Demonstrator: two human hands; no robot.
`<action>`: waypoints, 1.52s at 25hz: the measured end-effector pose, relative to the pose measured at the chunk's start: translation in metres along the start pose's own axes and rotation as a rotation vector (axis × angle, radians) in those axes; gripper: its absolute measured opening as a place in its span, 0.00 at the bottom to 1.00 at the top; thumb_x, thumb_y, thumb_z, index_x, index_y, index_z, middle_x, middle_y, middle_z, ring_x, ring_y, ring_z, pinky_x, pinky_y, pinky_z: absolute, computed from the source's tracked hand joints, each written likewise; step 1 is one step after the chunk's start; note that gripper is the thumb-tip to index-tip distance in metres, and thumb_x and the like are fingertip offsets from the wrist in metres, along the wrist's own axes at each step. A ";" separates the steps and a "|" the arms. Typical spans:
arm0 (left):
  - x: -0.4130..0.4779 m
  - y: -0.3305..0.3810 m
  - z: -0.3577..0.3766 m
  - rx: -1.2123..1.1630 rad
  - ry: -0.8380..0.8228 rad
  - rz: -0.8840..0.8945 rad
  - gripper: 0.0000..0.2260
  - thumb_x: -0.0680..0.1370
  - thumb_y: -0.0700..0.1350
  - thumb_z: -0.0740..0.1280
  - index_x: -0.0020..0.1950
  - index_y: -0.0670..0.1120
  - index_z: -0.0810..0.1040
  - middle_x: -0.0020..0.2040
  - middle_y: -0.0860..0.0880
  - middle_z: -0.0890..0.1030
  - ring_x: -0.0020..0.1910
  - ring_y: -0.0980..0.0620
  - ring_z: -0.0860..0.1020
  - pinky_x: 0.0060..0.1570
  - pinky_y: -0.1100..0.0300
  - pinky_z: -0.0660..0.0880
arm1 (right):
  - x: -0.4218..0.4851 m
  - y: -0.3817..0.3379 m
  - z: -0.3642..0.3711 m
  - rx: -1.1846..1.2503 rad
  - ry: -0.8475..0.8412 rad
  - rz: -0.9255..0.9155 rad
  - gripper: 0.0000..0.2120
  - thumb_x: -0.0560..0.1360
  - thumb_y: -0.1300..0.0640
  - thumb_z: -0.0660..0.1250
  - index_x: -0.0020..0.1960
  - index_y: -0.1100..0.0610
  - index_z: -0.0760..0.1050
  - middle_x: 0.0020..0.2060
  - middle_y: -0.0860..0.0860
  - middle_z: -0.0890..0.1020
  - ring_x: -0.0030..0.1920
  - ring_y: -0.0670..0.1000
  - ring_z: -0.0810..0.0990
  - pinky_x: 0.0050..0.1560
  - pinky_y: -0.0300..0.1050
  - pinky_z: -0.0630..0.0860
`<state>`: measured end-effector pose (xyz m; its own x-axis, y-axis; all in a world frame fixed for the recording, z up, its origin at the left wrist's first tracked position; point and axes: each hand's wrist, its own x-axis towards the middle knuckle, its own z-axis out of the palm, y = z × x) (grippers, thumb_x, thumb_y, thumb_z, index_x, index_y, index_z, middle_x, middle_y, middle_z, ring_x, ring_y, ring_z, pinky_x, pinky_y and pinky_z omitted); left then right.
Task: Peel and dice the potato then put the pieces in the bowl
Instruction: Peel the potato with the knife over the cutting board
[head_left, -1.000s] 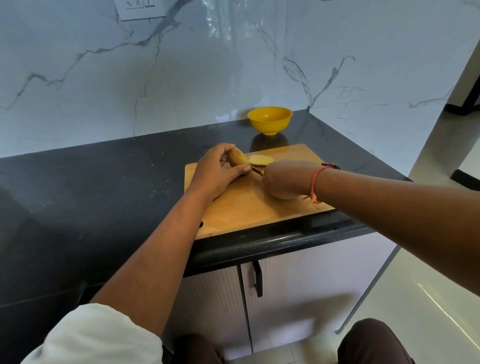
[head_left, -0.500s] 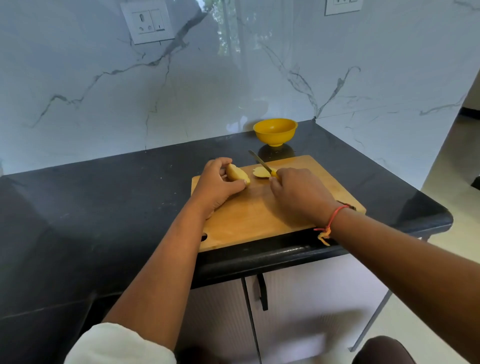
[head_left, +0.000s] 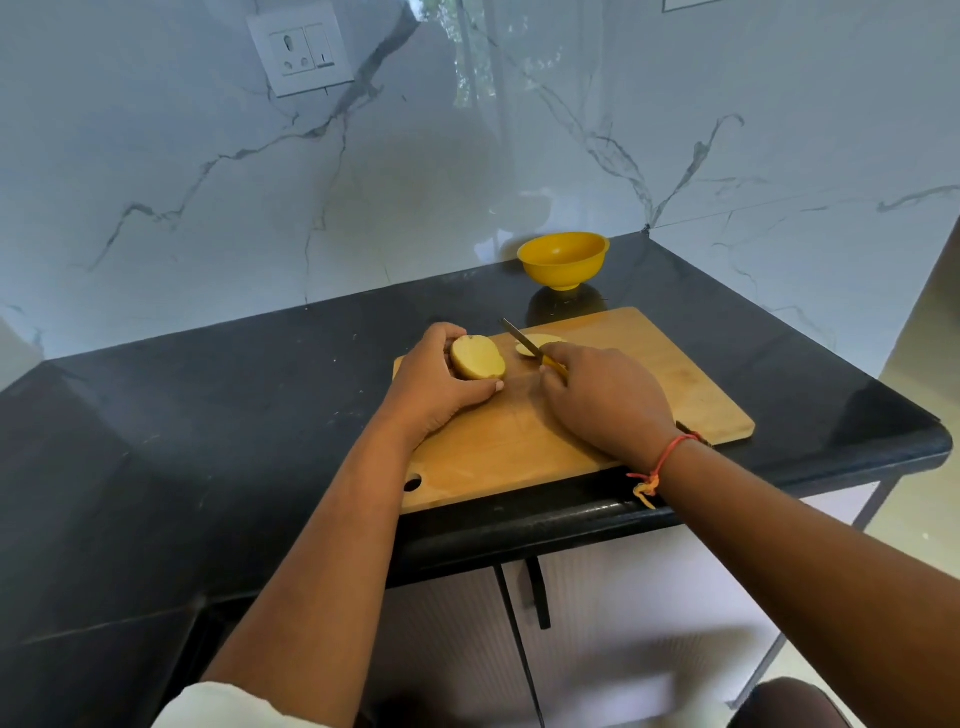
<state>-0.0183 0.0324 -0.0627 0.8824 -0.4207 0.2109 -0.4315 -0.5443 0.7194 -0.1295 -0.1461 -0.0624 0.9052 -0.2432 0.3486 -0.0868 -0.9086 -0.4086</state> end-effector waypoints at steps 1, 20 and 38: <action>-0.001 0.001 0.000 0.004 0.024 0.009 0.35 0.67 0.53 0.81 0.68 0.55 0.67 0.64 0.55 0.73 0.61 0.54 0.73 0.57 0.58 0.75 | -0.001 0.000 0.001 -0.004 0.004 -0.006 0.20 0.83 0.45 0.55 0.73 0.46 0.71 0.47 0.50 0.84 0.43 0.49 0.80 0.42 0.46 0.80; -0.005 0.009 0.002 -0.046 0.099 0.034 0.32 0.64 0.59 0.80 0.64 0.51 0.74 0.57 0.53 0.78 0.51 0.57 0.78 0.48 0.66 0.77 | -0.003 -0.004 -0.007 0.163 0.020 -0.011 0.18 0.83 0.48 0.57 0.68 0.50 0.76 0.41 0.48 0.82 0.38 0.46 0.78 0.37 0.44 0.77; 0.001 -0.002 0.005 0.057 0.058 0.218 0.26 0.70 0.59 0.76 0.67 0.54 0.78 0.56 0.54 0.75 0.54 0.54 0.74 0.51 0.62 0.72 | 0.033 -0.027 0.019 0.590 0.034 0.192 0.11 0.83 0.51 0.60 0.60 0.56 0.76 0.49 0.52 0.83 0.50 0.52 0.83 0.53 0.56 0.82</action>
<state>-0.0173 0.0290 -0.0669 0.7757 -0.4913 0.3961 -0.6216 -0.4861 0.6143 -0.0895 -0.1234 -0.0563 0.8818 -0.4029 0.2452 0.0067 -0.5091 -0.8607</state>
